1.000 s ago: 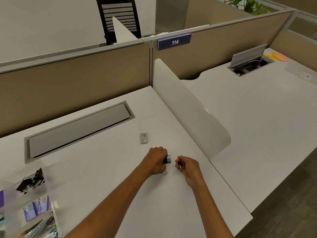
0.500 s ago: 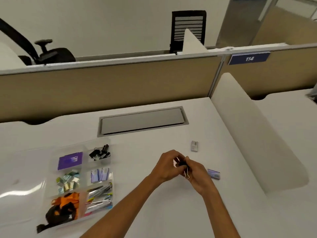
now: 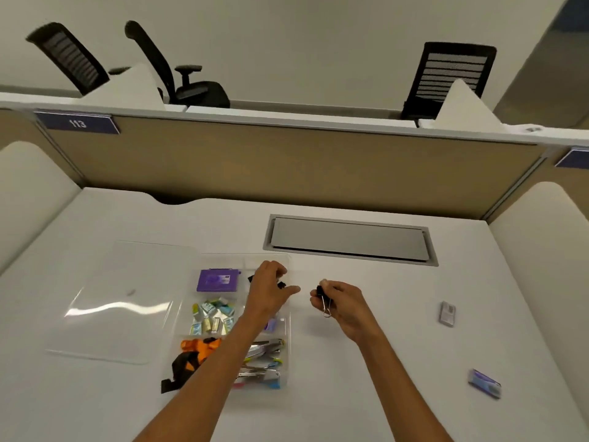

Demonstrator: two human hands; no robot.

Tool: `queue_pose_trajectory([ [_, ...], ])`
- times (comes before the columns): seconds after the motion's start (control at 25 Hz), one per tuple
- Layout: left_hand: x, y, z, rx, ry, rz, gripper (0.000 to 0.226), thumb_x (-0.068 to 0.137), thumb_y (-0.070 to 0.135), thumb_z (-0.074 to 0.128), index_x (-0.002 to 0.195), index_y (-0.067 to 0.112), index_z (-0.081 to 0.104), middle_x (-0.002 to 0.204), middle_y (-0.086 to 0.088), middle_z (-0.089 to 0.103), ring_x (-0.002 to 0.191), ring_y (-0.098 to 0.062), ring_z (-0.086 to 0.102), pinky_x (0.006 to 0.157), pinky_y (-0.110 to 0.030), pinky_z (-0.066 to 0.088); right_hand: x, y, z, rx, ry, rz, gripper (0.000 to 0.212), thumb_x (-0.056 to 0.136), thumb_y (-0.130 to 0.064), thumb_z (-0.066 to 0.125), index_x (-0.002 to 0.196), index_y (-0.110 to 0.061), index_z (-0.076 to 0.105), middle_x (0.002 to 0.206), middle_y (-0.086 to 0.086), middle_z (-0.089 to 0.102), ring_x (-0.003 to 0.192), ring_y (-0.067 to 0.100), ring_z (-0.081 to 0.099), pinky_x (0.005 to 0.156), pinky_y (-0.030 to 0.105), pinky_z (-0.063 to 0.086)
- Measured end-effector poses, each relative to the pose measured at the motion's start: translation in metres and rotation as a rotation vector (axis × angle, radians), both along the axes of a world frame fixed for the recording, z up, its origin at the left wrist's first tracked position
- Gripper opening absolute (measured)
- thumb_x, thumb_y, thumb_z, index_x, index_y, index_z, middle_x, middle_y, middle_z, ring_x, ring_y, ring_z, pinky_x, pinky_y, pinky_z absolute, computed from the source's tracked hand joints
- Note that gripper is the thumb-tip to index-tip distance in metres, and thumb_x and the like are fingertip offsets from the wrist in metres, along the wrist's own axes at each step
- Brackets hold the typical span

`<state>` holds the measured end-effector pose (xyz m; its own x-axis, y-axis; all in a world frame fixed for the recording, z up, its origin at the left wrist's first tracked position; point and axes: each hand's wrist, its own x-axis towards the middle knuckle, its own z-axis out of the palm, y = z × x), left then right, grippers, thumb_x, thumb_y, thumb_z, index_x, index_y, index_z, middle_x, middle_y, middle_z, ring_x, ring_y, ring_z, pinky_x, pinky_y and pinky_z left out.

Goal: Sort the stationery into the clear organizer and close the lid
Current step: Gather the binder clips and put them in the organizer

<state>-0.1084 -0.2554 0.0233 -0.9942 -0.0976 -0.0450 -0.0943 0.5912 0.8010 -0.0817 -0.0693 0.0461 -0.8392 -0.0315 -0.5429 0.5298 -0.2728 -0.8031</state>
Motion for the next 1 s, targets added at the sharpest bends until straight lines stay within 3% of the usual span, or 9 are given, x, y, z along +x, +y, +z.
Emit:
queue_pose_trajectory([
  [0.12, -0.006, -0.021, -0.010, 0.050, 0.022, 0.051, 0.027, 0.076, 0.026, 0.081, 0.090, 0.018, 0.060, 0.088, 0.003, 0.060, 0.077, -0.011, 0.060, 0.067, -0.015, 0.048, -0.025, -0.036, 0.002, -0.038, -0.020, 0.005, 0.021, 0.098, -0.013, 0.054, 0.103, 0.006, 0.063, 0.101, 0.026, 0.070, 0.088, 0.033, 0.070, 0.078, 0.036, 0.061],
  [0.24, -0.012, -0.042, -0.016, 0.137, 0.024, 0.165, 0.008, 0.092, 0.015, 0.062, 0.100, 0.014, 0.063, 0.096, -0.001, 0.066, 0.089, -0.017, 0.065, 0.075, -0.021, 0.052, -0.048, -0.067, 0.004, -0.045, -0.052, 0.033, 0.018, 0.098, -0.005, 0.050, 0.107, 0.007, 0.060, 0.102, 0.027, 0.067, 0.088, 0.034, 0.068, 0.084, 0.040, 0.059],
  [0.36, -0.017, -0.061, -0.021, 0.217, -0.023, 0.223, 0.016, 0.097, 0.013, 0.051, 0.105, 0.009, 0.065, 0.101, -0.006, 0.069, 0.095, -0.020, 0.065, 0.083, -0.028, 0.053, -0.064, -0.094, 0.004, 0.013, -0.084, 0.066, 0.017, 0.097, 0.000, 0.048, 0.107, 0.009, 0.059, 0.102, 0.026, 0.064, 0.092, 0.034, 0.065, 0.087, 0.041, 0.056],
  [0.52, -0.024, -0.076, -0.022, 0.396, -0.084, 0.264, 0.020, 0.099, 0.011, 0.047, 0.106, 0.008, 0.065, 0.105, -0.011, 0.070, 0.098, -0.020, 0.068, 0.091, -0.037, 0.056, -0.079, -0.123, 0.006, 0.165, -0.078, 0.181, 0.010, 0.093, 0.002, 0.047, 0.090, 0.000, 0.056, 0.090, 0.021, 0.054, 0.084, 0.029, 0.060, 0.077, 0.036, 0.053],
  [0.64, -0.027, -0.079, -0.022, 0.466, -0.111, 0.272, 0.023, 0.100, 0.011, 0.045, 0.108, 0.008, 0.066, 0.106, -0.009, 0.070, 0.101, -0.019, 0.068, 0.092, -0.037, 0.056, -0.085, -0.126, 0.004, 0.265, -0.110, 0.241, 0.025, 0.094, -0.002, 0.046, 0.111, 0.011, 0.059, 0.094, 0.028, 0.059, 0.087, 0.034, 0.064, 0.083, 0.041, 0.053],
  [0.76, -0.029, -0.082, -0.021, 0.509, -0.121, 0.272, 0.024, 0.100, 0.012, 0.045, 0.109, 0.009, 0.066, 0.106, -0.009, 0.070, 0.102, -0.018, 0.067, 0.095, -0.040, 0.054, -0.093, -0.119, 0.003, 0.420, -0.100, 0.299, 0.040, 0.093, 0.000, 0.044, 0.126, 0.022, 0.037, 0.114, 0.047, 0.051, 0.103, 0.060, 0.055, 0.094, 0.053, 0.052],
  [0.84, -0.030, -0.083, -0.022, 0.529, -0.121, 0.268, 0.023, 0.100, 0.013, 0.046, 0.108, 0.010, 0.066, 0.106, -0.009, 0.070, 0.103, -0.020, 0.066, 0.097, -0.042, 0.053, -0.094, -0.115, 0.006, 0.496, -0.099, 0.321, 0.038, 0.094, 0.002, 0.044, 0.125, 0.022, 0.036, 0.127, 0.045, 0.040, 0.121, 0.058, 0.040, 0.103, 0.061, 0.038],
  [0.92, -0.029, -0.082, -0.022, 0.533, -0.117, 0.264, 0.022, 0.100, 0.015, 0.047, 0.107, 0.011, 0.067, 0.106, -0.009, 0.070, 0.103, -0.021, 0.066, 0.097, -0.044, 0.053, -0.094, -0.111, 0.008, 0.527, -0.078, 0.333, 0.038, 0.094, 0.002, 0.044, 0.123, 0.025, 0.035, 0.127, 0.046, 0.037, 0.122, 0.059, 0.035, 0.103, 0.066, 0.032],
  [1.0, -0.028, -0.080, -0.021, 0.533, -0.112, 0.257, 0.022, 0.100, 0.017, 0.048, 0.107, 0.011, 0.067, 0.106, -0.009, 0.070, 0.102, -0.021, 0.066, 0.096, -0.044, 0.053, -0.090, -0.107, 0.010, 0.558, -0.049, 0.301, 0.033, 0.093, 0.000, 0.048, 0.115, 0.024, 0.048, 0.122, 0.044, 0.047, 0.114, 0.058, 0.046, 0.096, 0.063, 0.039],
])
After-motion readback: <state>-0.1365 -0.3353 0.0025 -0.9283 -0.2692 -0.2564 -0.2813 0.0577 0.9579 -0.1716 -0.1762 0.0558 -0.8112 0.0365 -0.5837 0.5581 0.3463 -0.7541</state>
